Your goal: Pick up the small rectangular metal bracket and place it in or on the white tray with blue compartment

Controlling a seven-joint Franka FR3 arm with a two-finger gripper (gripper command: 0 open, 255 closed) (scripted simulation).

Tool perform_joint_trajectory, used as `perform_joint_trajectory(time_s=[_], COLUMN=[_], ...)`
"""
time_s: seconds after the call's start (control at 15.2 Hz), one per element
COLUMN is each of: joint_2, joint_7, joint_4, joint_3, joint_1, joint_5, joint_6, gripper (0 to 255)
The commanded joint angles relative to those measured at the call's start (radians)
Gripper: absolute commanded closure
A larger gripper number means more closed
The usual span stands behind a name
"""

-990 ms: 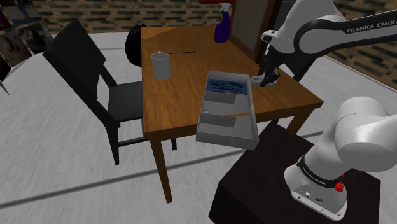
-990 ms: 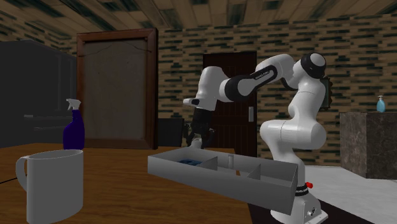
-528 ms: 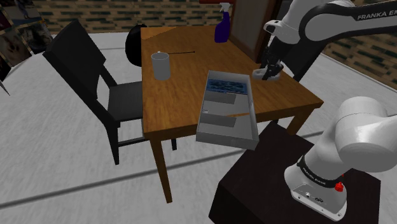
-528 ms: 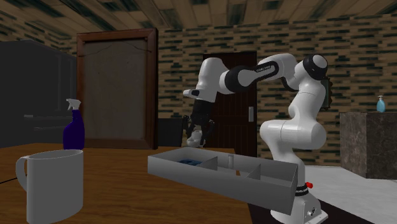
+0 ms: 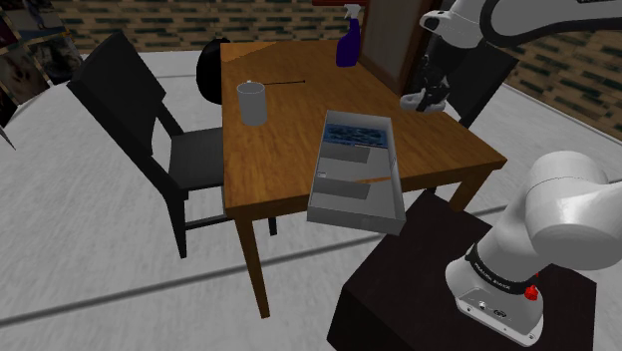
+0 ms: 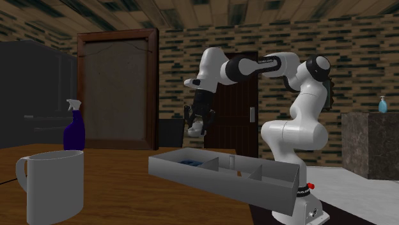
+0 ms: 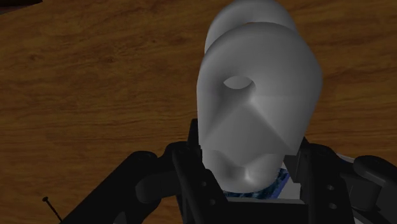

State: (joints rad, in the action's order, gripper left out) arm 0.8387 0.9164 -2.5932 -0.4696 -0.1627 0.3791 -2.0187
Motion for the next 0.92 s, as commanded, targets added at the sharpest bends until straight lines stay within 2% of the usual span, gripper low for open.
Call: perform_joint_trajectory(time_s=[0.0,0.53,0.86], joint_2=[0.000,-0.001,0.006], joint_7=[0.000,0.006,-0.119], joint_4=[0.025,0.117,0.084], joint_3=[0.010,0.036,0.154], joint_1=[-0.005,-0.017,-0.057], joint_5=[-0.009,-0.035,-0.092], joint_6=[0.025,0.116,0.117], gripper=[255,255,255])
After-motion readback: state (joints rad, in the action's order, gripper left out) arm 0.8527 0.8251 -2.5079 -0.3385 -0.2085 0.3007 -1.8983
